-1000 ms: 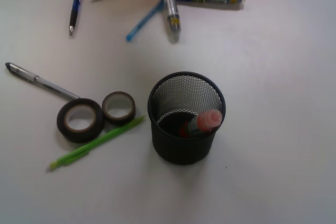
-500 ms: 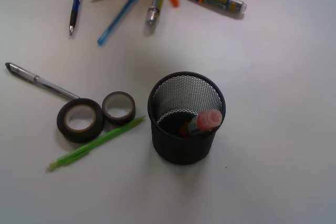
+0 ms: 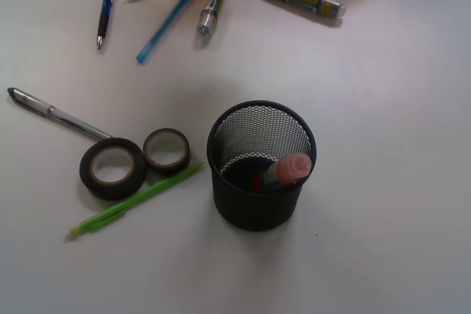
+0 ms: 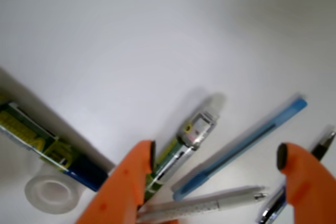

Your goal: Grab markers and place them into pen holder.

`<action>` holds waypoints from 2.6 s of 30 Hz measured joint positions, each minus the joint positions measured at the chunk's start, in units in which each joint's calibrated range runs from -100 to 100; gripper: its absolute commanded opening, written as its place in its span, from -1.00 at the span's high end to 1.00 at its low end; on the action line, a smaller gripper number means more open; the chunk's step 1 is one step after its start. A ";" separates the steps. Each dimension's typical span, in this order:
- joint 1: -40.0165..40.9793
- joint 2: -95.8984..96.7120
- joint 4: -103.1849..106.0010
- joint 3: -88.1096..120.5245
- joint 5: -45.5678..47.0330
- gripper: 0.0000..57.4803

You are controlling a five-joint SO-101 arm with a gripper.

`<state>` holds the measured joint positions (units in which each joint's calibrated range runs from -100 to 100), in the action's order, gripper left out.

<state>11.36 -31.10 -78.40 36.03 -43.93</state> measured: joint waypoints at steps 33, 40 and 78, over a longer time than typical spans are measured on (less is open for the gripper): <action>-11.76 31.53 4.49 -18.42 1.32 0.07; -17.17 40.42 5.27 -30.01 6.30 0.07; -22.72 71.69 3.54 -57.05 4.10 0.98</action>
<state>-11.36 40.59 -74.86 -21.02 -39.83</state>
